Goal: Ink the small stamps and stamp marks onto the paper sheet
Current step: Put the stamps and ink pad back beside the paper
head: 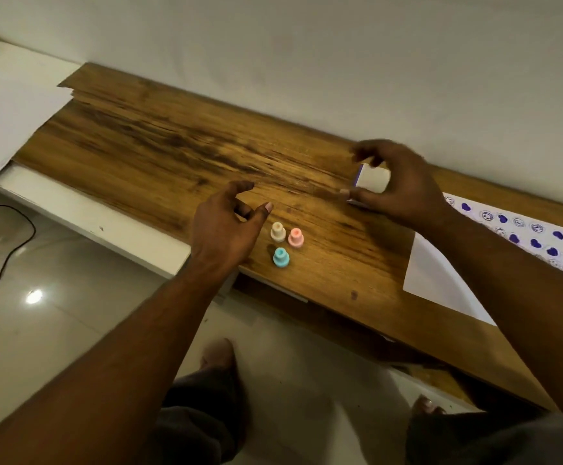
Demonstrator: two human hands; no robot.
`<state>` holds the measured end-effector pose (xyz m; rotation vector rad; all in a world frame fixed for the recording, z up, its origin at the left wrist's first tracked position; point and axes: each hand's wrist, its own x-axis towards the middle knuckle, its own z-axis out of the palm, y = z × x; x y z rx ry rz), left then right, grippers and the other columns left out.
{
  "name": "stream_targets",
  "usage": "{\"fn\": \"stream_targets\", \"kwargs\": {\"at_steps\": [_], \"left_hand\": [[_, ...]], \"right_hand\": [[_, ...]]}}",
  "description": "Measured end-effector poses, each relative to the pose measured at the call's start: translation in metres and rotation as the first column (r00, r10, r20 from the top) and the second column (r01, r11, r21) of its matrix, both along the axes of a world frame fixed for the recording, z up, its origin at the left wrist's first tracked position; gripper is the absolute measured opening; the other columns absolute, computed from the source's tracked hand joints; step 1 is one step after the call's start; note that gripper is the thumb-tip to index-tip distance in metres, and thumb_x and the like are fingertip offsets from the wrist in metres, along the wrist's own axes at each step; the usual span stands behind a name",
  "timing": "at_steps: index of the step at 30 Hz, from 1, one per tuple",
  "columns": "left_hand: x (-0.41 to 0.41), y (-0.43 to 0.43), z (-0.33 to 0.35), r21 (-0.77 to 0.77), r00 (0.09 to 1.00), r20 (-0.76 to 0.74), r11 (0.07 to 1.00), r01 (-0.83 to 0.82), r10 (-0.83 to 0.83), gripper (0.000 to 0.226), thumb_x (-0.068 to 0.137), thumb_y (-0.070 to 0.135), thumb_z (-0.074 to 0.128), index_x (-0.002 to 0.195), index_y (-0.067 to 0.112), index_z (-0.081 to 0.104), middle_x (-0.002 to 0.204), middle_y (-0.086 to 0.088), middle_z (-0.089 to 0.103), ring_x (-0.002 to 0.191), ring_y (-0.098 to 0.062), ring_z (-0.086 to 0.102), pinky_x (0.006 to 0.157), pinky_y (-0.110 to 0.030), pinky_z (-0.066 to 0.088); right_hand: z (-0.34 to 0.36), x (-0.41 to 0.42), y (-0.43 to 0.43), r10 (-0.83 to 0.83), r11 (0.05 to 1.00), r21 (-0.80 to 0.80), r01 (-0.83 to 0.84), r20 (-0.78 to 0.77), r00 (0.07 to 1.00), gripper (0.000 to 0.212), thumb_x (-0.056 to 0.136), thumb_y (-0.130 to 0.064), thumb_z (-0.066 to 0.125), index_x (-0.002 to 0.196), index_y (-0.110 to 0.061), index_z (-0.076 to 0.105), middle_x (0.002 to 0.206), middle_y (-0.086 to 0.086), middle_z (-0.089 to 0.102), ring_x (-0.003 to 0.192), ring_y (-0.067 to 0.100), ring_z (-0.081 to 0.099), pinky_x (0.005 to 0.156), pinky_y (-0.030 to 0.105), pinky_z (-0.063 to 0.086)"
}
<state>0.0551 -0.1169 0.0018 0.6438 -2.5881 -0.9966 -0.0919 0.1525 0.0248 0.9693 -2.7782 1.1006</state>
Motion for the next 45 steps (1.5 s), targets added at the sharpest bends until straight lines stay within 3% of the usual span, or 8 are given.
{"fn": "stream_targets", "kwargs": {"at_steps": [5, 14, 17, 21, 27, 32, 42, 45], "left_hand": [[0.005, -0.014, -0.004, 0.018, 0.995, 0.098, 1.000, 0.017, -0.018, 0.041, 0.091, 0.053, 0.074, 0.128, 0.035, 0.070, 0.082, 0.014, 0.072, 0.077, -0.003, 0.067, 0.066, -0.024, 0.049], [0.006, -0.011, -0.009, 0.035, 0.974, 0.201, 0.994, 0.102, -0.107, 0.038, 0.087, 0.052, 0.079, 0.121, 0.037, 0.073, 0.078, 0.014, 0.070, 0.071, 0.001, 0.064, 0.061, -0.023, 0.051], [0.007, -0.012, -0.011, 0.065, 0.975, 0.193, 0.993, 0.094, -0.105, 0.040, 0.087, 0.054, 0.079, 0.122, 0.037, 0.072, 0.082, 0.015, 0.070, 0.075, -0.001, 0.065, 0.063, -0.024, 0.052], [0.012, -0.016, -0.015, 0.094, 0.978, 0.183, 0.992, 0.088, -0.104, 0.039, 0.086, 0.055, 0.079, 0.121, 0.038, 0.073, 0.080, 0.016, 0.071, 0.076, 0.000, 0.067, 0.064, -0.026, 0.054], [0.013, -0.018, -0.016, 0.147, 0.977, 0.183, 0.985, 0.084, -0.111, 0.033, 0.085, 0.051, 0.081, 0.115, 0.041, 0.072, 0.080, 0.028, 0.069, 0.070, 0.006, 0.068, 0.068, -0.039, 0.064], [0.012, -0.016, -0.015, 0.159, 0.978, 0.183, 0.985, 0.070, -0.100, 0.034, 0.085, 0.050, 0.082, 0.116, 0.040, 0.073, 0.078, 0.014, 0.071, 0.070, -0.003, 0.071, 0.067, -0.041, 0.065], [0.011, -0.009, -0.011, 0.129, 0.977, 0.182, 0.987, 0.093, -0.115, 0.035, 0.087, 0.048, 0.081, 0.119, 0.037, 0.073, 0.077, 0.013, 0.070, 0.074, -0.002, 0.068, 0.070, -0.037, 0.063], [0.012, -0.010, -0.011, 0.120, 0.977, 0.185, 0.989, 0.087, -0.108, 0.035, 0.087, 0.049, 0.081, 0.119, 0.037, 0.073, 0.079, 0.013, 0.070, 0.074, -0.002, 0.068, 0.069, -0.037, 0.063]], "right_hand": [[-0.007, 0.036, -0.043, 0.332, 0.919, 0.153, -0.364, 0.198, 0.922, 0.046, 0.084, -0.053, 0.078, 0.125, -0.036, 0.068, 0.117, -0.018, 0.067, 0.103, 0.001, 0.062, 0.083, 0.027, 0.058], [-0.021, 0.040, -0.062, 0.335, 0.893, 0.241, -0.380, 0.206, 0.919, 0.033, 0.088, -0.046, 0.077, 0.117, -0.030, 0.073, 0.115, -0.013, 0.070, 0.100, 0.004, 0.066, 0.085, 0.030, 0.062], [-0.023, 0.032, -0.059, 0.276, 0.914, 0.281, -0.292, 0.096, 0.956, 0.033, 0.090, -0.050, 0.072, 0.118, -0.031, 0.073, 0.116, -0.013, 0.070, 0.104, 0.005, 0.063, 0.093, 0.036, 0.057], [-0.028, -0.001, -0.051, 0.044, 0.907, 0.420, 0.038, -0.184, 0.982, 0.041, 0.093, -0.059, 0.058, 0.119, -0.030, 0.072, 0.121, -0.004, 0.070, 0.115, 0.021, 0.058, 0.099, 0.047, 0.042], [-0.030, -0.046, -0.044, -0.166, 0.874, 0.410, 0.260, -0.251, 0.954, 0.037, 0.093, -0.053, 0.059, 0.116, -0.027, 0.074, 0.116, 0.001, 0.073, 0.114, 0.029, 0.059, 0.094, 0.048, 0.038], [-0.035, -0.057, -0.039, -0.211, 0.898, 0.353, 0.263, -0.179, 0.961, 0.039, 0.095, -0.055, 0.058, 0.114, -0.026, 0.075, 0.106, 0.001, 0.075, 0.110, 0.028, 0.062, 0.097, 0.050, 0.036], [-0.036, -0.060, -0.036, -0.223, 0.911, 0.322, 0.258, -0.140, 0.965, 0.039, 0.096, -0.055, 0.057, 0.115, -0.025, 0.073, 0.112, 0.002, 0.073, 0.110, 0.028, 0.061, 0.097, 0.051, 0.036], [-0.034, -0.059, -0.034, -0.197, 0.918, 0.329, 0.220, -0.101, 0.975, 0.048, 0.094, -0.059, 0.061, 0.128, -0.025, 0.067, 0.124, 0.002, 0.070, 0.119, 0.028, 0.059, 0.101, 0.051, 0.035]]}}
